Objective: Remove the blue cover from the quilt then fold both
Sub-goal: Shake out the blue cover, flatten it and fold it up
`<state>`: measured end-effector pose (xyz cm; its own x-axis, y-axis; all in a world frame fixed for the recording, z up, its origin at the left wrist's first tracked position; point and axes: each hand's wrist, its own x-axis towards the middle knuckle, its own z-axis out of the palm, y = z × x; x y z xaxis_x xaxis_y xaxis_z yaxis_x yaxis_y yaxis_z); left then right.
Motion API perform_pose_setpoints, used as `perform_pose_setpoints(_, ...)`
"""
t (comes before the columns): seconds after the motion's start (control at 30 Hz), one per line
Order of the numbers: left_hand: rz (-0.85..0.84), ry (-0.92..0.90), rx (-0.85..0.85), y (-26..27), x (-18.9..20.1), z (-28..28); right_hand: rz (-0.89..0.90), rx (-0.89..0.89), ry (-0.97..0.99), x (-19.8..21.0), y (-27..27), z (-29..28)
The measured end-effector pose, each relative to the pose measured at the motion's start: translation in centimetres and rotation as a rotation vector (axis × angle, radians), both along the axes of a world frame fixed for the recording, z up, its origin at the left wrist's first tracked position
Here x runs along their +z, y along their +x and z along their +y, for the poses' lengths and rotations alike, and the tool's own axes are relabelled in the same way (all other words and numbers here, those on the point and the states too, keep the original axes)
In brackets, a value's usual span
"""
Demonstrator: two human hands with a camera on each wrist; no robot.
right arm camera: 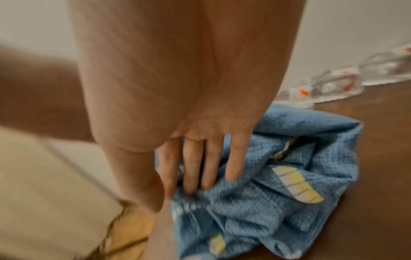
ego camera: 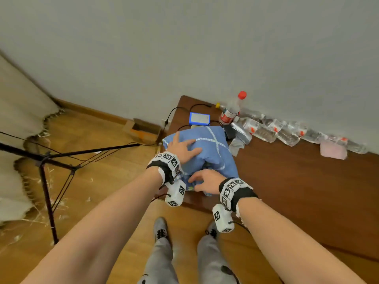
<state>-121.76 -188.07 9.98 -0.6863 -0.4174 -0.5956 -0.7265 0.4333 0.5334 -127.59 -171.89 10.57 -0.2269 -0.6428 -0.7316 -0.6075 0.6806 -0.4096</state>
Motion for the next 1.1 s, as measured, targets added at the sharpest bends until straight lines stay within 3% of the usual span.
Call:
perform_pose_setpoints(0.03, -0.023, -0.058, -0.101, -0.8, 0.0, -0.1, 0.006, -0.142, -0.032, 1.3, -0.8, 0.3)
perform_pose_setpoints(0.1, -0.085, -0.132, -0.270, -1.6, -0.5, -0.3, 0.242, -0.354, -0.139, 3.2, -3.0, 1.1)
perform_pose_setpoints(0.17, -0.135, -0.192, -0.414, -1.6, -1.3, 0.1, 0.504, -0.390, -0.250, 4.1, -5.0, 1.6)
perform_pose_setpoints(0.2, -0.138, -0.220, -0.455, -1.3, -1.7, 0.6, 0.538, -0.375, -0.289, 3.9, -5.8, 1.6)
perform_pose_setpoints(0.37, -0.084, -0.317, -0.434, 0.6, -6.2, 2.4, 0.271, -0.104, 0.026, -2.9, -6.0, 1.8)
perform_pose_setpoints(0.53, -0.044, -0.207, -0.428, 0.8, -10.2, 2.1, 0.298, -0.130, 0.064, -10.8, -3.0, 3.8)
perform_pose_setpoints(0.67, -0.088, -0.272, -0.492, -0.3, -12.4, 2.6, 0.281, -0.159, 0.044, -13.9, -3.5, 3.6)
perform_pose_setpoints(0.87, -0.162, -0.257, -0.601, -2.0, -11.4, 1.4, 0.286, -0.250, 0.007, -12.5, -3.1, 3.7)
perform_pose_setpoints(1.1, -0.301, -0.217, -0.654, -7.3, -7.8, 2.6, -0.072, -0.590, 0.006, -10.2, -1.2, 5.9)
